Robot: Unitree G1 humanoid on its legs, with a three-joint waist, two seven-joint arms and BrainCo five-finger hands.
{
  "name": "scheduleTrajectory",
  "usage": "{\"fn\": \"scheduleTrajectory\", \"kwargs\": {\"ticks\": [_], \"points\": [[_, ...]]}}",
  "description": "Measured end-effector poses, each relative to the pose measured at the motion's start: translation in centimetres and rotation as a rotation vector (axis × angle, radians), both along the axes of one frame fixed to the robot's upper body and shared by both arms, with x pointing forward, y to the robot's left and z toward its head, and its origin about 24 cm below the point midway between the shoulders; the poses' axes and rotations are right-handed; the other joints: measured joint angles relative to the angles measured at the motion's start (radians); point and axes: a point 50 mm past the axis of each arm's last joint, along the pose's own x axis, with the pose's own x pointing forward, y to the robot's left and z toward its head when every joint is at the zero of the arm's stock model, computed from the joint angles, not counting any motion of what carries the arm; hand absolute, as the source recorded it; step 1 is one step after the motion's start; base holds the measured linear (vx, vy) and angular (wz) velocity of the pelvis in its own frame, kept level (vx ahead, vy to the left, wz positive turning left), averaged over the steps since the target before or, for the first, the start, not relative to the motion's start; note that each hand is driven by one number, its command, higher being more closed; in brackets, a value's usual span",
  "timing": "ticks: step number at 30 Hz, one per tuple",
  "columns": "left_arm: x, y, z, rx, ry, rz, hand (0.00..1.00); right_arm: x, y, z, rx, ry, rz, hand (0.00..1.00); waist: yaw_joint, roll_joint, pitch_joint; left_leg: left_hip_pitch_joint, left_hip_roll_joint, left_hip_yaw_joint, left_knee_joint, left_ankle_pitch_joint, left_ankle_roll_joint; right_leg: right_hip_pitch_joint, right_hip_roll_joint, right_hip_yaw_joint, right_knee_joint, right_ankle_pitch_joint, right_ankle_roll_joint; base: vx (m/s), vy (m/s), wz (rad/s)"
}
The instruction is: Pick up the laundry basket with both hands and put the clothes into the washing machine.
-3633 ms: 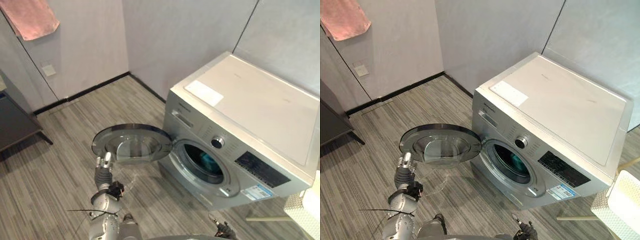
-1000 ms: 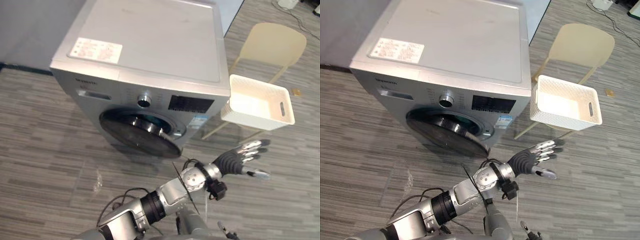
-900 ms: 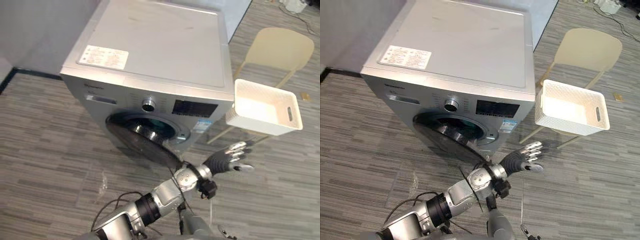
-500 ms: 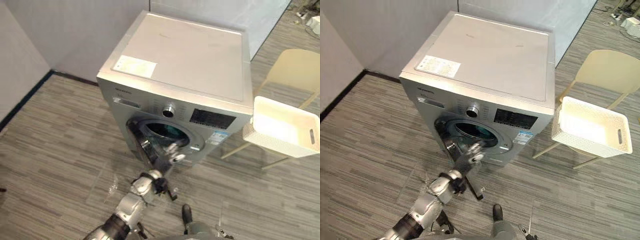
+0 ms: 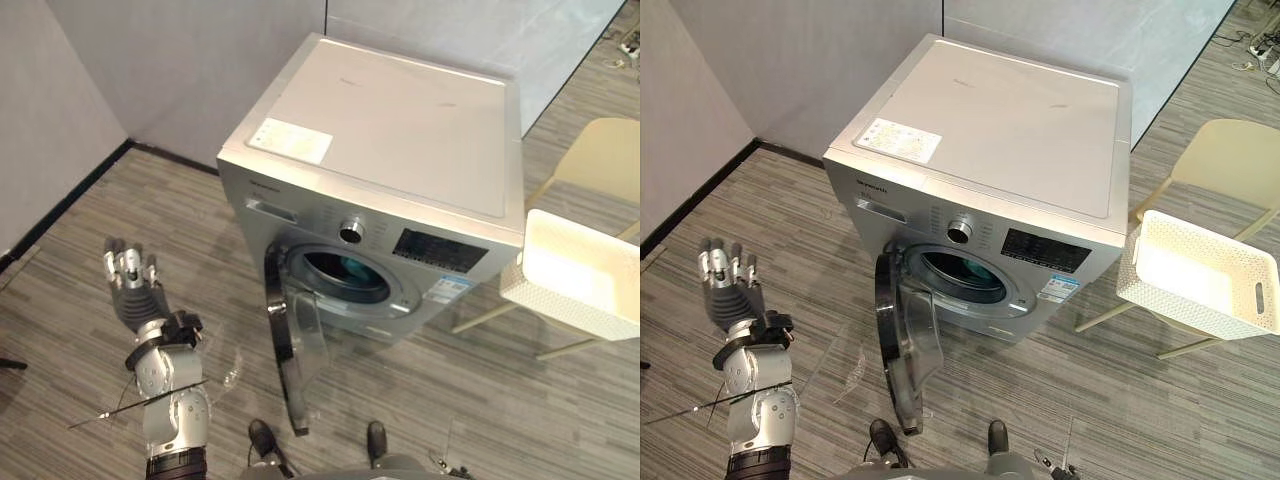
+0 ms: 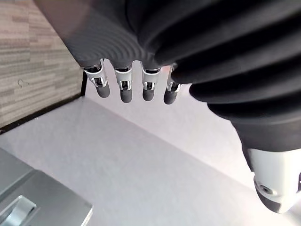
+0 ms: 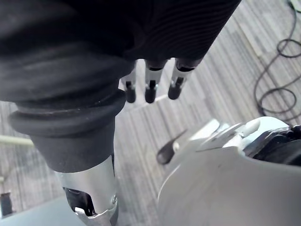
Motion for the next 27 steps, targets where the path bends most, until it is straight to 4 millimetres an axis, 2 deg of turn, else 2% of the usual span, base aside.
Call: {"fn": "scheduleTrajectory", "kwargs": {"ticks": [4,6,8,9,12,16,19,21,23,27], "points": [[-0.5,-0.3,-3.7,-0.029,0.175,0.021,0.00,0.4,-0.1,0.1,-0.015,-0.019,0.019,0.00,0.002,-0.002,-0.001,0.000,0.015,0.020,0.000,0.004,-0.007,-0.003,0.014,0.000,-0.010,0.001,-0.004,0.00,-0.047,-0.09],[-0.6,-0.9,-7.8,-0.065,0.372,-0.003,0.00,0.7,-0.2,0.3,-0.022,-0.038,0.020,0.00,0.002,-0.002,-0.001,-0.007,0.022,0.040,0.000,0.006,-0.009,-0.020,0.019,0.010,-0.009,-0.001,-0.008,0.00,-0.040,-0.14],[-0.6,-1.7,-10.4,-0.103,0.498,-0.028,0.00,1.1,-0.2,0.4,-0.026,-0.054,0.019,0.00,0.001,-0.005,-0.002,-0.021,0.025,0.057,0.000,0.007,-0.010,-0.043,0.020,0.022,-0.007,-0.001,-0.009,0.01,-0.027,-0.18],[-0.6,-2.5,-12.9,-0.149,0.621,-0.058,0.00,1.4,0.0,0.5,-0.024,-0.070,0.017,0.00,-0.001,-0.008,-0.002,-0.038,0.026,0.065,0.000,0.008,-0.010,-0.067,0.021,0.027,-0.007,0.007,-0.017,0.02,-0.021,-0.19],[-1.0,-3.7,-16.5,-0.221,0.827,-0.092,0.00,2.3,1.1,0.7,-0.003,-0.104,0.011,0.00,-0.004,-0.028,0.003,-0.067,0.037,0.096,0.001,0.020,-0.017,-0.119,0.035,0.063,-0.005,0.019,-0.022,0.04,-0.035,-0.32],[-1.8,-5.1,-18.4,-0.242,0.938,-0.155,0.00,3.2,0.9,0.9,-0.017,-0.112,0.009,0.00,0.001,-0.028,0.014,-0.074,0.052,0.135,0.001,0.025,-0.021,-0.150,0.052,0.105,-0.009,0.032,-0.028,0.03,-0.038,-0.29],[-1.5,-8.5,-19.2,-0.292,0.981,-0.267,0.00,3.5,0.6,1.0,-0.028,-0.119,0.010,0.00,0.004,-0.014,0.026,-0.077,0.061,0.142,0.000,0.025,-0.025,-0.158,0.062,0.115,-0.011,0.035,-0.031,0.00,-0.042,-0.17],[-0.6,-10.1,-19.0,-0.284,0.998,-0.342,0.00,3.8,0.8,1.1,-0.030,-0.121,0.005,0.00,-0.001,-0.024,0.039,-0.077,0.070,0.153,0.000,0.023,-0.031,-0.169,0.071,0.127,-0.009,0.039,-0.034,-0.05,-0.031,-0.19],[1.4,-11.8,-17.8,-0.256,0.971,-0.400,0.00,4.0,1.0,1.1,-0.025,-0.122,0.004,0.00,-0.010,-0.034,0.069,-0.079,0.072,0.162,0.000,0.027,-0.036,-0.179,0.075,0.133,-0.009,0.040,-0.030,-0.08,-0.028,-0.16],[2.4,-12.8,-17.2,-0.273,0.958,-0.389,0.00,3.8,0.9,1.1,-0.022,-0.110,-0.004,0.00,-0.018,-0.033,0.079,-0.086,0.067,0.171,0.000,0.028,-0.037,-0.193,0.072,0.146,-0.010,0.046,-0.021,-0.06,-0.006,-0.07]]}}
